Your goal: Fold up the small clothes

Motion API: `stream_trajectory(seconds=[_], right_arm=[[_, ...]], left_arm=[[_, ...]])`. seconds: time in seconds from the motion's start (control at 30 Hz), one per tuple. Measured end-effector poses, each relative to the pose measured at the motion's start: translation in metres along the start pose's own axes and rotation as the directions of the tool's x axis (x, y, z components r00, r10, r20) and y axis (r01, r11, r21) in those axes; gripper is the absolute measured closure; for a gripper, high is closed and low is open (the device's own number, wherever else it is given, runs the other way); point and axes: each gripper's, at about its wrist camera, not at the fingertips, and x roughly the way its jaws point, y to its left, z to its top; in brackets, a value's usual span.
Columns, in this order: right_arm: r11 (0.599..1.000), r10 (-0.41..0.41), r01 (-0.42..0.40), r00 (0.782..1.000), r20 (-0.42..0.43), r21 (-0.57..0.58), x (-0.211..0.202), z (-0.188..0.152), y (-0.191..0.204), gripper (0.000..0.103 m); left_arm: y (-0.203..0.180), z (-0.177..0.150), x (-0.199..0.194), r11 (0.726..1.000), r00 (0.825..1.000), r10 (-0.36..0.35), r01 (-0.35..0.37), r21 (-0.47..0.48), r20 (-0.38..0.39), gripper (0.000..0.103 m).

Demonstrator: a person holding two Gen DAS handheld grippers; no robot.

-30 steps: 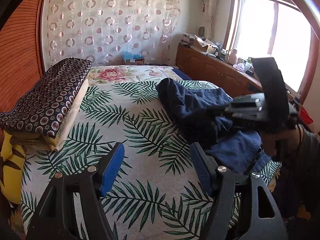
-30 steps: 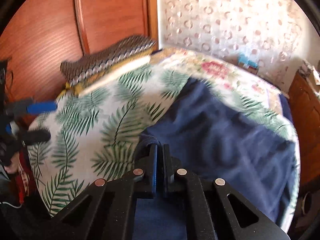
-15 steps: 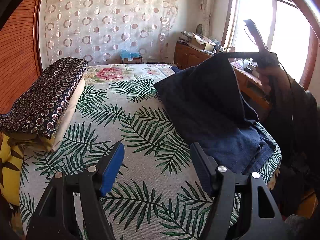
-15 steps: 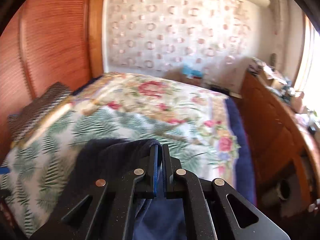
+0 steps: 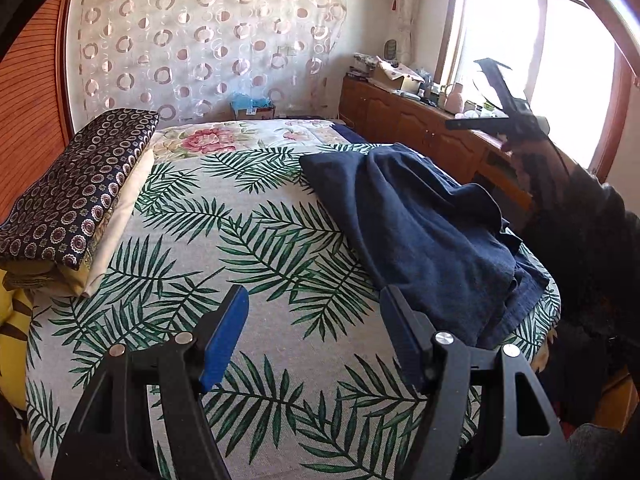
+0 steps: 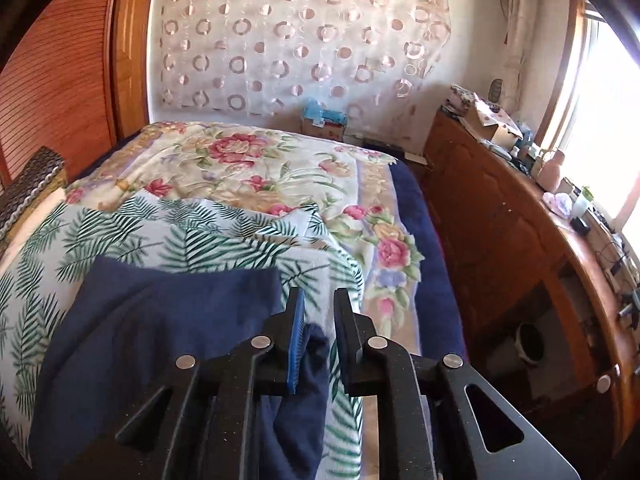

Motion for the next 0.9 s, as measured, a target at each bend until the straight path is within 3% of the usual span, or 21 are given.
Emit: stream_trajectory(seconds=[0.1, 0.37, 0.57, 0.9], right_arm=[[0.999, 0.049, -0.049, 0.999, 0.006, -0.008, -0.028, -0.028, -0.007, 0.08], [0.986, 0.166, -0.165, 0.986, -0.022, 0.03, -0.082, -0.109, -0.027, 0.08], [0.977, 0.205, -0.201, 0.977, -0.052, 0.07, -0.104, -0.137, -0.045, 0.08], [0.968, 0.242, -0.234, 0.966, -0.089, 0.097, -0.11, -0.156, -0.064, 0.079]], left_arm=[[-0.005, -0.001, 0.002, 1.0, 1.0, -0.008, 0.008, 0.006, -0.005, 0.034], [-0.025, 0.001, 0.014, 0.998, 0.999, -0.034, 0.035, 0.043, -0.031, 0.034], [-0.044, 0.0, 0.025, 0.996, 0.997, -0.06, 0.063, 0.065, -0.052, 0.034], [-0.064, -0.007, 0.042, 0.992, 0.991, -0.083, 0.093, 0.087, -0.109, 0.034]])
